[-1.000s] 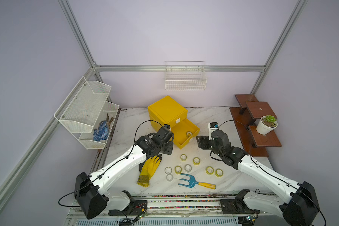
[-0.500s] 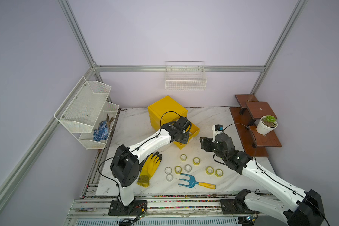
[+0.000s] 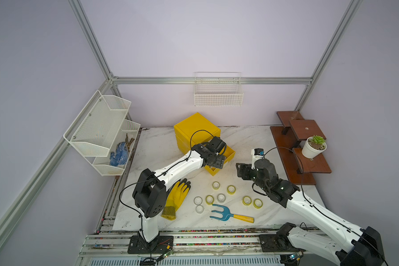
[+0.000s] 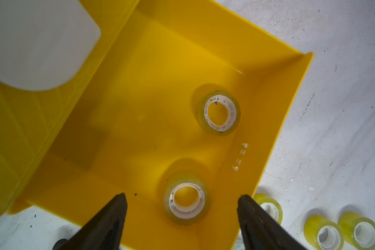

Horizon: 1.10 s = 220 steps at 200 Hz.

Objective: Place the transparent tape into the drawer according to color
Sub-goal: Place the tape in the drawer.

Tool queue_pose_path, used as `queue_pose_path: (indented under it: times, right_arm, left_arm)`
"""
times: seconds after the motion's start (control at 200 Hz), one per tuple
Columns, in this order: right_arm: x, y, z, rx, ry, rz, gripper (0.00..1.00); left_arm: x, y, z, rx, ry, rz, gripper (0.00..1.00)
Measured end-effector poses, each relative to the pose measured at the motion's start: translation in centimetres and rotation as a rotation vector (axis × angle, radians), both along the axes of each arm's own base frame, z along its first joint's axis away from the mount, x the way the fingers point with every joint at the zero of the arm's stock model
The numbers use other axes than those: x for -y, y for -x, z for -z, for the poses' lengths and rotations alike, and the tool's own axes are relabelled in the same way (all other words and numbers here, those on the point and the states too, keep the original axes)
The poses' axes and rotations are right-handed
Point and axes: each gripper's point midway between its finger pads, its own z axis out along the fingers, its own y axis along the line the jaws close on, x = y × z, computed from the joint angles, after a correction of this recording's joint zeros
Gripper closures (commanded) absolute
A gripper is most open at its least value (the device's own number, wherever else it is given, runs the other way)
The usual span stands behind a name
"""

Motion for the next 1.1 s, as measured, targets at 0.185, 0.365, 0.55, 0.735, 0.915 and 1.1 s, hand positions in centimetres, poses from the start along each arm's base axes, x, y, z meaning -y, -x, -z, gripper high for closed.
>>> queue_pose_path:
  times: [0.185, 0.365, 0.55, 0.735, 0.915, 1.1]
  right_arm:
    - [-0.3, 0.6, 1.0, -0.044, 0.011, -0.032, 0.21]
    - [-0.7, 1.2, 2.8, -0.101, 0.044, -0.077, 0.21]
    - [-1.9, 1.7, 6.9, -0.227, 0.099, -0.156, 0.22]
    - [-3.2, 2.7, 12.4, -0.399, 0.148, -0.235, 0.23]
    - [-4.1, 3.7, 16.0, -0.499, 0.21, -0.275, 0.22]
    - [-4.7, 3.6, 17.2, -0.527, 0.249, -0.286, 0.25]
  left_arm:
    - [-1.4, 1.6, -4.5, 0.075, 0.065, 0.007, 0.0]
    - [-4.6, 4.6, -8.2, 0.166, 0.13, -0.005, 0.0]
    - [-8.6, 7.6, -6.6, 0.199, 0.122, -0.053, 0.0]
    - [-11.8, 9.7, -2.3, 0.192, 0.087, -0.121, 0.0]
    - [-13.3, 10.5, -0.5, 0.183, 0.073, -0.173, 0.0]
    - [-13.6, 10.3, -0.5, 0.189, 0.083, -0.212, 0.0]
